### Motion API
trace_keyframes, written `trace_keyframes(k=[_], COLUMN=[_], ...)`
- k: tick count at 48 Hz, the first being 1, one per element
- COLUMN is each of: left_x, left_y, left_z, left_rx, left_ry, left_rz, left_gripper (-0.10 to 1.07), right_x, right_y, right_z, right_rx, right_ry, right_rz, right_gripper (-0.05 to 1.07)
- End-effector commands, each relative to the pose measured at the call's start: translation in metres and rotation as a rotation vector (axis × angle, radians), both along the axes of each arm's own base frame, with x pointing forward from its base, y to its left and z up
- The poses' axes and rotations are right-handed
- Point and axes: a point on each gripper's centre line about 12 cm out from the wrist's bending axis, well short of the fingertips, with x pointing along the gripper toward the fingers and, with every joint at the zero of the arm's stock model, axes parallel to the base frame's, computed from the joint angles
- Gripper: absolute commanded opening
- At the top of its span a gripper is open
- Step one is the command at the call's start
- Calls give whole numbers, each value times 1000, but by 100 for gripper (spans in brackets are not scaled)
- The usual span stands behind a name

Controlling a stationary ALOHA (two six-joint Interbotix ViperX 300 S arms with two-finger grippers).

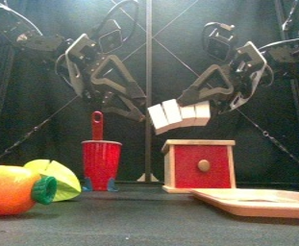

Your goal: Place sushi roll on plate

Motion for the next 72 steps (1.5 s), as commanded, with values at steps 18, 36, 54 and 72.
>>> trace_keyframes(k=[18,36,54,72], left_x=[-2,-20,-51,-60], left_y=[4,8,14,12], left_z=[13,14,18,19], left_rx=[-2,-28,-129,-129], left_ry=[-41,-42,-85,-130], left_rz=[11,40,133,135], left_gripper=[97,97,97,97], right_x=[-11,-17,-22,-38], right_y=[1,9,11,-10], right_z=[34,43,56,72], right_rx=[240,372,530,597], right_ry=[-91,-82,80,178], right_rz=[-150,-183,-156,-156], right_gripper=[62,61,60,60])
